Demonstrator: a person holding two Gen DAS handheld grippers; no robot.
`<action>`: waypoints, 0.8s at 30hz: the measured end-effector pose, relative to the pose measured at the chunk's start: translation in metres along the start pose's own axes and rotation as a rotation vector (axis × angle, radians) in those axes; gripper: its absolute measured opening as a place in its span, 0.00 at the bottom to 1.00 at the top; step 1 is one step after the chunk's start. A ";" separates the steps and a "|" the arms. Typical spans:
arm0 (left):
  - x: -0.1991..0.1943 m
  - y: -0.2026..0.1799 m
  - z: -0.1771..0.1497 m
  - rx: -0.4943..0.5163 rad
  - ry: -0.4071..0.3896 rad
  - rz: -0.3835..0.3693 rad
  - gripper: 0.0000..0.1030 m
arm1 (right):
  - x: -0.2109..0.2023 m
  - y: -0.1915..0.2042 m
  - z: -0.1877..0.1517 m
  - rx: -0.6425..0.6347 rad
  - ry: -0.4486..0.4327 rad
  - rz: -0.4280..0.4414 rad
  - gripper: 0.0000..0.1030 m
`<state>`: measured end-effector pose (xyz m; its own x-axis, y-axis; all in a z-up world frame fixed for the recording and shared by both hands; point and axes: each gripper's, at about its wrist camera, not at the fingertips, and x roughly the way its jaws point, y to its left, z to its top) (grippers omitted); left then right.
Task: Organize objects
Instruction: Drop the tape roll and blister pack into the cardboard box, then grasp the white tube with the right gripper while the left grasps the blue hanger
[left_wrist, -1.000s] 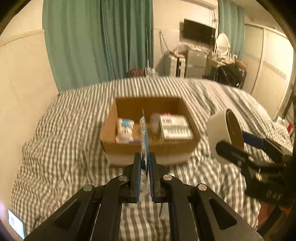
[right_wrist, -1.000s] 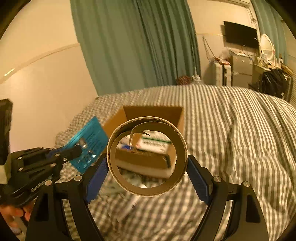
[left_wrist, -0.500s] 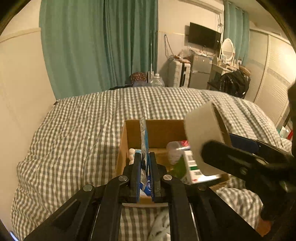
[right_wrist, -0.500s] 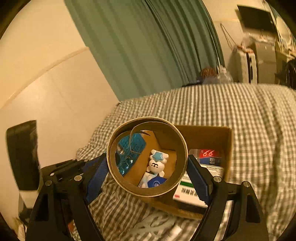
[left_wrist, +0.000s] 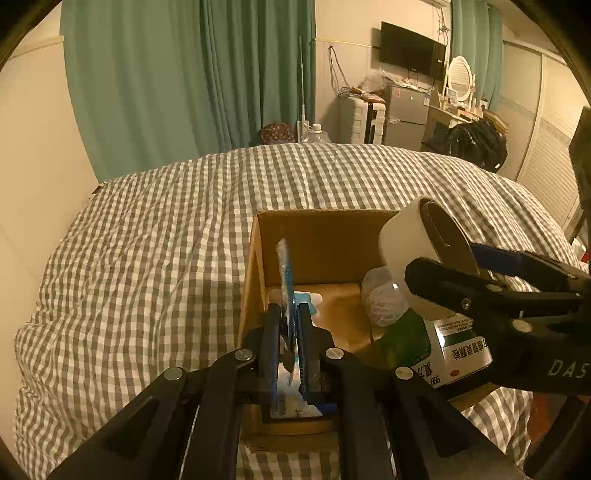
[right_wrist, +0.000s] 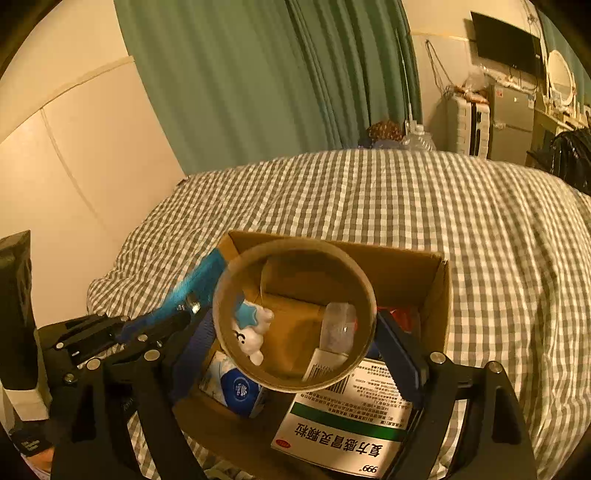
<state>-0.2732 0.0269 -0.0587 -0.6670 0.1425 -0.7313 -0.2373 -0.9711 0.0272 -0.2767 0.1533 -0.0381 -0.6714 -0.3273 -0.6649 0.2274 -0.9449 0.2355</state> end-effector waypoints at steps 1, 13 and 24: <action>-0.001 -0.001 -0.001 0.001 0.000 0.000 0.10 | -0.003 0.001 0.000 -0.003 -0.007 -0.011 0.89; -0.093 -0.002 -0.012 -0.045 -0.109 0.052 0.75 | -0.117 0.020 0.007 -0.074 -0.118 -0.158 0.90; -0.191 -0.004 -0.036 -0.048 -0.246 0.098 0.91 | -0.233 0.064 -0.030 -0.145 -0.236 -0.240 0.90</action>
<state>-0.1193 -0.0034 0.0560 -0.8381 0.0841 -0.5390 -0.1333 -0.9897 0.0530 -0.0849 0.1691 0.1106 -0.8580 -0.1012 -0.5036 0.1297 -0.9913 -0.0216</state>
